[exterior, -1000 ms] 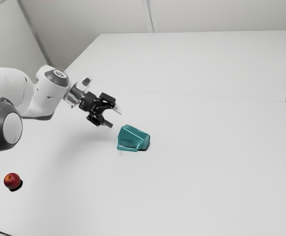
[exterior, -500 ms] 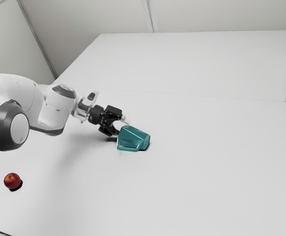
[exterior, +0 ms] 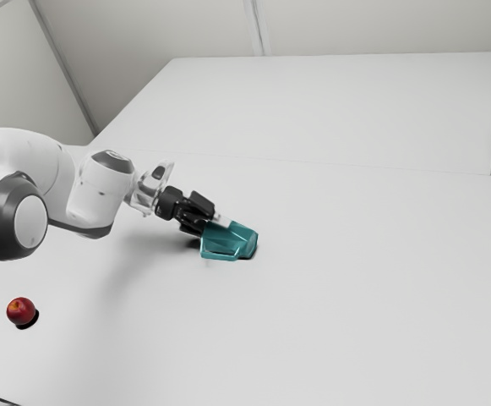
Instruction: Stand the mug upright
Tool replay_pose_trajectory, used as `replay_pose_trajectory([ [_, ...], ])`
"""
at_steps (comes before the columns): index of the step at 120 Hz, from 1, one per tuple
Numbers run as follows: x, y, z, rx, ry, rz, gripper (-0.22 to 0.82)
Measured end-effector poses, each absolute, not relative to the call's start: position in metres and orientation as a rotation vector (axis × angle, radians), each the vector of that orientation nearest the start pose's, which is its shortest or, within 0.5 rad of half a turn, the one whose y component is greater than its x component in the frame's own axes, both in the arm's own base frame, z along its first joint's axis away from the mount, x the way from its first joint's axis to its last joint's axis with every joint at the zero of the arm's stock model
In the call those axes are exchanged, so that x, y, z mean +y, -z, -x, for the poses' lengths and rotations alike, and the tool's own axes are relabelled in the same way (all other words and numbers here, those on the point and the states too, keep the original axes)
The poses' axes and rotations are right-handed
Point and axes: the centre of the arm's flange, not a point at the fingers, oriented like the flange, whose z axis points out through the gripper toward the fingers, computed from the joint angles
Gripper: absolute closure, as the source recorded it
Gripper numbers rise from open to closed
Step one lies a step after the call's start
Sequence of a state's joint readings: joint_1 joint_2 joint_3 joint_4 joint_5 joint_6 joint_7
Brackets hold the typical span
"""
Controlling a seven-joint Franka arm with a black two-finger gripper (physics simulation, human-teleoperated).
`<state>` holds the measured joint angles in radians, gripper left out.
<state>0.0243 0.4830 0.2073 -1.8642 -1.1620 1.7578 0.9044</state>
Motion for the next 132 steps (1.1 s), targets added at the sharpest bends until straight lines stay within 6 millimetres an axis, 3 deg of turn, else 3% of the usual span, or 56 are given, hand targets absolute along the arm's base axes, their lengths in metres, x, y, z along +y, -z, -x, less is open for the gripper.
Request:
replay_pose_trajectory([
  [16,0.048,-0.262,-0.606,-0.101,-0.115,-2.086,0.61],
  [35,0.045,-0.263,-0.607,-0.113,-0.13,-2.08,0.7],
  [47,0.044,-0.279,-0.609,-0.134,-0.16,-2.073,0.74],
  [72,0.038,-0.363,-0.631,-0.278,-0.284,-2.107,0.77],
  [85,0.046,-0.427,-0.651,-0.515,-0.269,-2.344,0.77],
  [95,0.037,-0.452,-0.655,-0.684,-0.174,-2.581,0.78],
  [111,0.042,-0.449,-0.664,-0.76,-0.056,-2.903,0.78],
  [132,0.051,-0.41,-0.682,-0.641,-0.064,-3.092,0.78],
])
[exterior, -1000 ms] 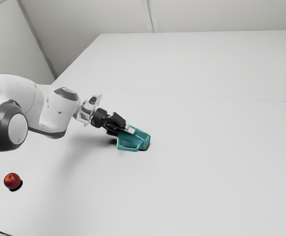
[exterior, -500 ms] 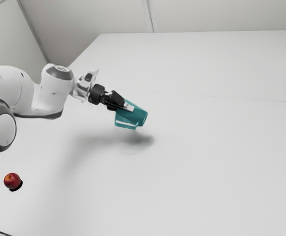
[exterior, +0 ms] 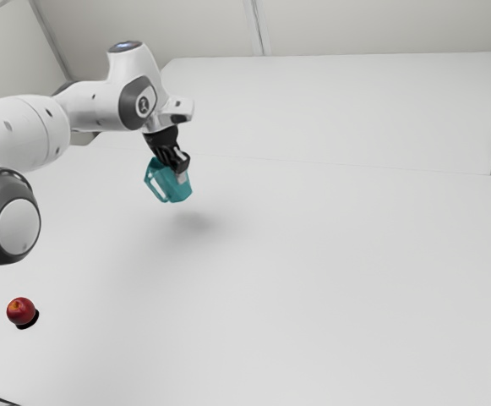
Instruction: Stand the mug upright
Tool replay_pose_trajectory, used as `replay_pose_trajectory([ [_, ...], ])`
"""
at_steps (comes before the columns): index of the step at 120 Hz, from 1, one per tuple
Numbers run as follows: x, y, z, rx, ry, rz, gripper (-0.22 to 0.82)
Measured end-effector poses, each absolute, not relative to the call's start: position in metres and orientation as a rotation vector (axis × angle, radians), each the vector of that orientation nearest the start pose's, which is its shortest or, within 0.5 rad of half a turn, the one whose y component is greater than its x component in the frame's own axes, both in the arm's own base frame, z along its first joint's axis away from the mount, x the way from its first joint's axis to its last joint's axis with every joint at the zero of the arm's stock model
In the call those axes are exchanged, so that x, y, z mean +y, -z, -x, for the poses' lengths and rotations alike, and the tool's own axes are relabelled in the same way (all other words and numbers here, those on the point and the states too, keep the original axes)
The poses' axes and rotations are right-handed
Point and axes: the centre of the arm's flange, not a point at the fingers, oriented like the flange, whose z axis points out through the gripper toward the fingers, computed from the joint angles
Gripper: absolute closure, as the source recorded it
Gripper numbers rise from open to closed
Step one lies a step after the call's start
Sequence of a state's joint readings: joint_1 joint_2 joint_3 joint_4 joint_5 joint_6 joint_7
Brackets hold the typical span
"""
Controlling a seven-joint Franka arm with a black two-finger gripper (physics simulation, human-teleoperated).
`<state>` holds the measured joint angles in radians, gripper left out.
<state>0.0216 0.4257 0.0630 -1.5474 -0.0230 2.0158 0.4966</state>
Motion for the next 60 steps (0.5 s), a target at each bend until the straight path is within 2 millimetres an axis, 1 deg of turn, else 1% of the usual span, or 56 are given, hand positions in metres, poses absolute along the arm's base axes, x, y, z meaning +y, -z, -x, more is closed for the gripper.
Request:
replay_pose_trajectory([
  [10,0.051,-0.388,-0.681,0.541,0.06,3.069,0.78],
  [22,0.051,-0.372,-0.68,0.434,0.069,3.09,0.78],
  [30,0.052,-0.365,-0.679,0.369,0.074,3.102,0.78],
  [43,0.052,-0.361,-0.678,0.281,0.082,3.115,0.78],
  [46,0.052,-0.36,-0.677,0.263,0.083,3.118,0.73],
  [60,0.052,-0.358,-0.677,0.189,0.083,3.133,0.47],
])
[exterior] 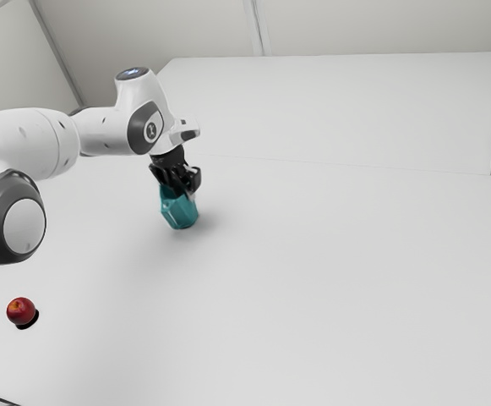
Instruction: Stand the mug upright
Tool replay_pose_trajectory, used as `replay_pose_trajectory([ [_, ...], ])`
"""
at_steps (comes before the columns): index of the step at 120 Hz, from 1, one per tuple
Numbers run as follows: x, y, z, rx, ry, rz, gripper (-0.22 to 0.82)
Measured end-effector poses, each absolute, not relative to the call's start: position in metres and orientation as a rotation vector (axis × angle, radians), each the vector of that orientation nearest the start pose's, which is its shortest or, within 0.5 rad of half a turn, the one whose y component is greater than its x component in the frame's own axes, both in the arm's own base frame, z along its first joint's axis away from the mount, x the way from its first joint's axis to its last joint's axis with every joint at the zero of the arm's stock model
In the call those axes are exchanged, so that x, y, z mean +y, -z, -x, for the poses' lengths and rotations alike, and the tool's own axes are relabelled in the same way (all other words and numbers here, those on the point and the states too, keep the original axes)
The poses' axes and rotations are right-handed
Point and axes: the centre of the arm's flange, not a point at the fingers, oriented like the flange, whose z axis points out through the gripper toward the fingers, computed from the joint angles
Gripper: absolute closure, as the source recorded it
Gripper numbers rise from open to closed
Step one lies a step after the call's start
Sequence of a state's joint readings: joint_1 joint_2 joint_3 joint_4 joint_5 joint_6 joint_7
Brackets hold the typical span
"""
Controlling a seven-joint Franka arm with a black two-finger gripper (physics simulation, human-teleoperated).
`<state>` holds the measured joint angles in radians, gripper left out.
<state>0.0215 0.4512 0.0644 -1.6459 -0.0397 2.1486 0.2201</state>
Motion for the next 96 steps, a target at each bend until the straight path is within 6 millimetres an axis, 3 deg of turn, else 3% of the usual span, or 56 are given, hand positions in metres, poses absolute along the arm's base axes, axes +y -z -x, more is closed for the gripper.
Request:
replay_pose_trajectory([
  [16,0.051,-0.358,-0.677,0.125,0.085,3.14,0.25],
  [35,0.051,-0.369,-0.678,0.071,0.106,3.139,0.12],
  [44,0.051,-0.416,-0.682,0.061,0.164,3.132,0.08],
  [51,0.046,-0.473,-0.681,0.065,0.221,3.13,0.06],
  [56,0.033,-0.527,-0.681,0.094,0.279,3.131,0.05],
  [63,0.01,-0.599,-0.664,0.15,0.34,3.137,0.04],
  [71,-0.004,-0.651,-0.637,0.181,0.351,3.135,0.03],
  [79,-0.006,-0.671,-0.618,0.185,0.303,3.13,0.02],
  [96,-0.006,-0.671,-0.604,0.171,0.172,3.134,0.01],
])
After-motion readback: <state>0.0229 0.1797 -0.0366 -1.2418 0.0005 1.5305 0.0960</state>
